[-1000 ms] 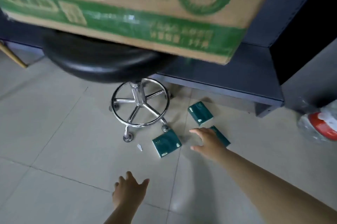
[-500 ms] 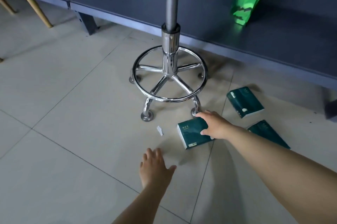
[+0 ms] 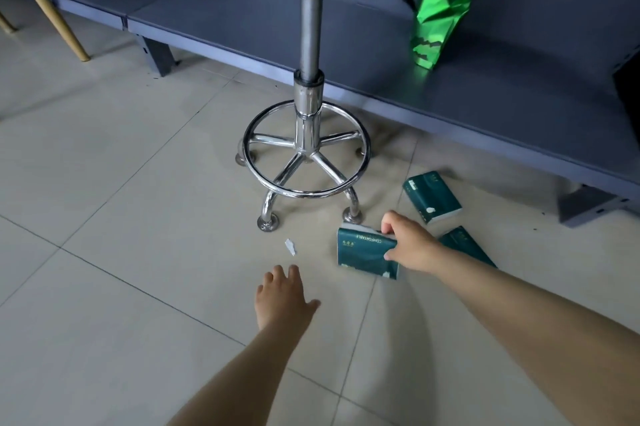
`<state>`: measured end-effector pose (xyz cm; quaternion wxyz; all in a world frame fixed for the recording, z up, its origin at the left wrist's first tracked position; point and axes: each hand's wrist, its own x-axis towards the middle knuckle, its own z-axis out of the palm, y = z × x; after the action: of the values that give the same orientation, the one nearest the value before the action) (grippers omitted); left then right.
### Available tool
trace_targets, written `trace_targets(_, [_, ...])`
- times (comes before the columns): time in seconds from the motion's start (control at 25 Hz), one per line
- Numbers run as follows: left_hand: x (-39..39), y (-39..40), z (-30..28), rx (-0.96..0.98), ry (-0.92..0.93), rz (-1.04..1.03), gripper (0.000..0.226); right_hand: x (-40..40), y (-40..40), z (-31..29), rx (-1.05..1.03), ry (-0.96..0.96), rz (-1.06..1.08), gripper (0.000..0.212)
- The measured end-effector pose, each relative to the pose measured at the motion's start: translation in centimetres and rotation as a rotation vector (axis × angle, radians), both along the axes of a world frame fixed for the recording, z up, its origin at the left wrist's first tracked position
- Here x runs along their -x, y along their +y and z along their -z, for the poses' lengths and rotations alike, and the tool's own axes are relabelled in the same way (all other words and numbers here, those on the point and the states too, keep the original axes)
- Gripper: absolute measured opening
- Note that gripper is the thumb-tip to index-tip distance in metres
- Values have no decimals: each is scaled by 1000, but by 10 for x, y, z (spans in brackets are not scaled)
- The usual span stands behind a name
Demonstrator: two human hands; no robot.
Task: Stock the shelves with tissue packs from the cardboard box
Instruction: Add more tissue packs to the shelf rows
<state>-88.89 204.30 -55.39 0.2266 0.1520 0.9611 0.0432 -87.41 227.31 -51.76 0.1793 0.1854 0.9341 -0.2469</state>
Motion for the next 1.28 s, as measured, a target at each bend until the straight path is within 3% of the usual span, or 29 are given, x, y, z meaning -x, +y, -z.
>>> trace_targets(0.24, [-13,10,-204,-84,6,104,67,-59,8,-206,21,105,115,30])
trace_targets(0.52, [-41,26,-506,-216,-3,211,60,-123,-3,-524,157,181,179,36])
trace_targets(0.88, [3,40,-873,-387,346,392,68,-117,-6,-897,53,448,119,35])
trace_targets(1.08, [54,53,-1020,-540,604,465,79,-85,-5,-1045,8,670,102,33])
trace_targets(1.28, [103,89,-1111,-671,777,451,78,-44,18,-1133,-59,854,123,28])
